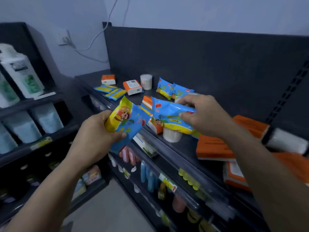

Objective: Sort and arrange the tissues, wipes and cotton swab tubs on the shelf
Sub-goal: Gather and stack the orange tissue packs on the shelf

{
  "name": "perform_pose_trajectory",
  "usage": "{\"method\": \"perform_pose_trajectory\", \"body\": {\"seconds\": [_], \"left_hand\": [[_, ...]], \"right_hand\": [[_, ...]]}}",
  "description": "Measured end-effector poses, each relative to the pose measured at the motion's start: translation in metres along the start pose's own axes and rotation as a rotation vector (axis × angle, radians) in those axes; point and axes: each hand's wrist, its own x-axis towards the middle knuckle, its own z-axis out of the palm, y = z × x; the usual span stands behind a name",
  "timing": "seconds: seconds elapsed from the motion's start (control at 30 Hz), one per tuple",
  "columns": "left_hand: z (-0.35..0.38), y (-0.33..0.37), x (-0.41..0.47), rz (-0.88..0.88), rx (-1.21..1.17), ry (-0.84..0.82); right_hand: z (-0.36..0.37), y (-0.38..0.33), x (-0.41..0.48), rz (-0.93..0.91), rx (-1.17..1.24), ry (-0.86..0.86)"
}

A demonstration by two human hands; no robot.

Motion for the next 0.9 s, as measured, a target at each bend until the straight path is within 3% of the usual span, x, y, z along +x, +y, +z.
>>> {"method": "perform_pose_trajectory", "body": {"seconds": [0.37, 0.6, 0.77, 0.9], "left_hand": [[0.005, -0.032, 0.164, 0.221, -0.099, -0.216], [0.036, -0.029, 0.254, 0.344, -0.052, -0.239], [0.047, -0.037, 0.319, 0.352, 0.012, -0.22], [0.065, -0.039, 0.359, 0.397, 0.016, -0.305]], "right_hand": [[0.021, -0.003, 0.087, 0.274, -0.139, 0.169], [0.029, 0.031, 0.163, 0.28, -0.173, 0.253], [0.041, 0.056, 0.213, 0.31, -0.133, 0.231], [0.049, 0.074, 0.242, 0.356, -0.146, 0.21]]}}
